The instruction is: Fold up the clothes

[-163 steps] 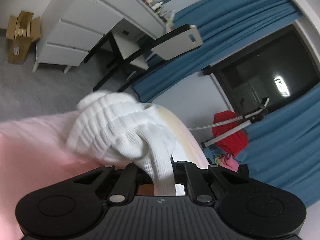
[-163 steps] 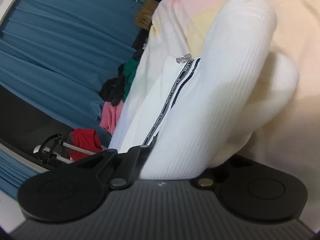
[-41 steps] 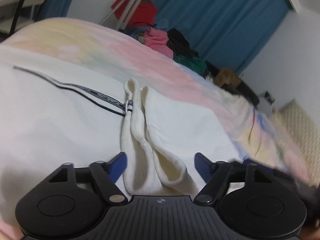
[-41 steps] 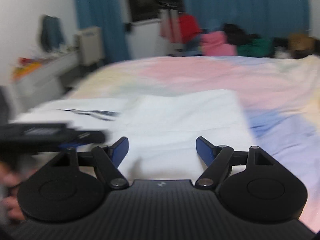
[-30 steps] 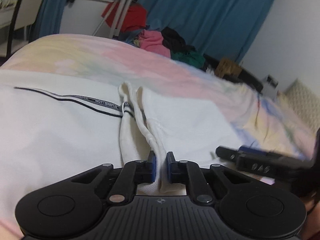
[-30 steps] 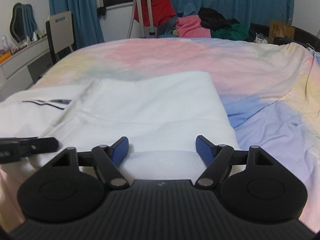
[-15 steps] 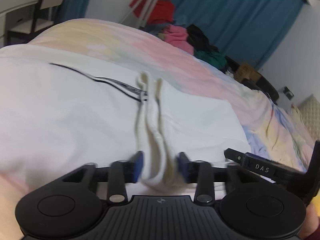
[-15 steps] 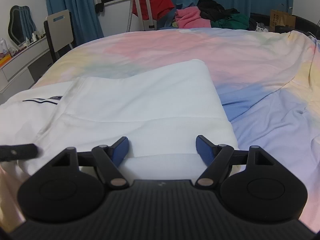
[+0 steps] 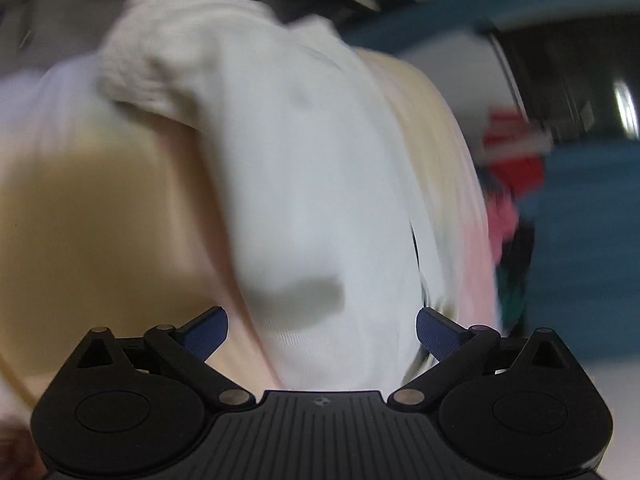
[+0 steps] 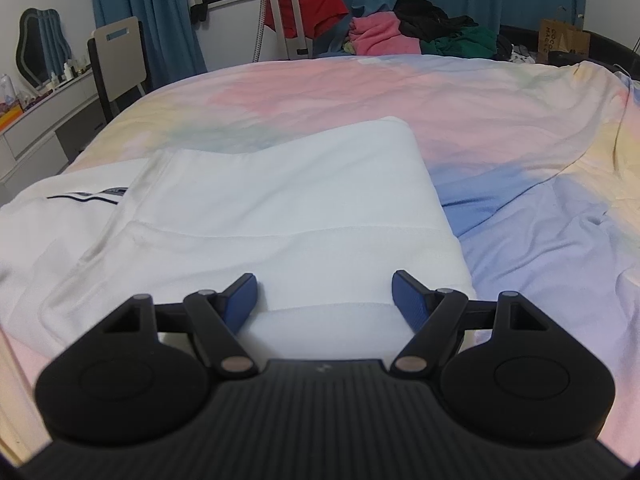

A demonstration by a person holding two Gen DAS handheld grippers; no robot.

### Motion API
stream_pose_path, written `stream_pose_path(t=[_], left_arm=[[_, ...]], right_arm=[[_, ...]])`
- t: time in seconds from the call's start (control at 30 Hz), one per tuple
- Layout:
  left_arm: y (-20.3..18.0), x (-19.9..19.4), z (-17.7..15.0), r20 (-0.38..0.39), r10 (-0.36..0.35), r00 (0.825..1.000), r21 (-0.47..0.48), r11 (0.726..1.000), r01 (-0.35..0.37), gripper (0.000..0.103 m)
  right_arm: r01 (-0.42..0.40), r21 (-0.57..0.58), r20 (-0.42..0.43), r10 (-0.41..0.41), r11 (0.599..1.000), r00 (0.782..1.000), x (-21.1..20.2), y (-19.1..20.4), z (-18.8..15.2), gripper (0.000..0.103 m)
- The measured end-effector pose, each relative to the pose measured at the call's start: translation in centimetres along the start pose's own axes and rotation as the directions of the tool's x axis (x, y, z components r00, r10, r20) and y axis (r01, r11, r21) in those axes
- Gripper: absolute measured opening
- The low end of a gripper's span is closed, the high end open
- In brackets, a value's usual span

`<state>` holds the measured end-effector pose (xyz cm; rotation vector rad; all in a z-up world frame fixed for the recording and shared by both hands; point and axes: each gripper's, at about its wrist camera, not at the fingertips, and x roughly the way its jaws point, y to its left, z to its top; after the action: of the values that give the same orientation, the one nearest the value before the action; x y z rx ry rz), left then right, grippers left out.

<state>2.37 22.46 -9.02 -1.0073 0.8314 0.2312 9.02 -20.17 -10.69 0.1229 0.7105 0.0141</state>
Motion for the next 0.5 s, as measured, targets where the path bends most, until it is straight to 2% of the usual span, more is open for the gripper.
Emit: stream_pose_path(t=[0.13, 0.33, 0.43, 0.5], left_arm=[[2.8, 1.1, 3.9, 0.038, 0.04, 0.998, -0.177, 0.984, -0.032, 0.092], [3.9, 2.3, 7.4, 0.166, 0.055, 0.985, -0.177, 0.984, -0.025, 0.076], [3.4, 2.1, 7.6, 0.215, 0.068, 0.974, -0.124, 0.991, -0.042, 0.061], [2.9, 1.9, 7.5, 0.245, 0.076, 0.967, -0.08, 0.995, -0.058, 0.046]], right_arm=[[0.009, -0.005, 0.001, -0.009, 1.0, 1.0, 0.4, 0.3, 0.2, 0.076], [0.014, -0.003, 0.007, -0.014, 1.0, 1.0, 0.7, 0.6, 0.5, 0.076], [0.014, -0.015, 0.035, -0.014, 1.0, 0.999, 0.3, 1.1, 0.7, 0.076], [0.001, -0.044, 0.069, 0.002, 0.999, 0.998, -0.3, 1.7, 0.7, 0.076]])
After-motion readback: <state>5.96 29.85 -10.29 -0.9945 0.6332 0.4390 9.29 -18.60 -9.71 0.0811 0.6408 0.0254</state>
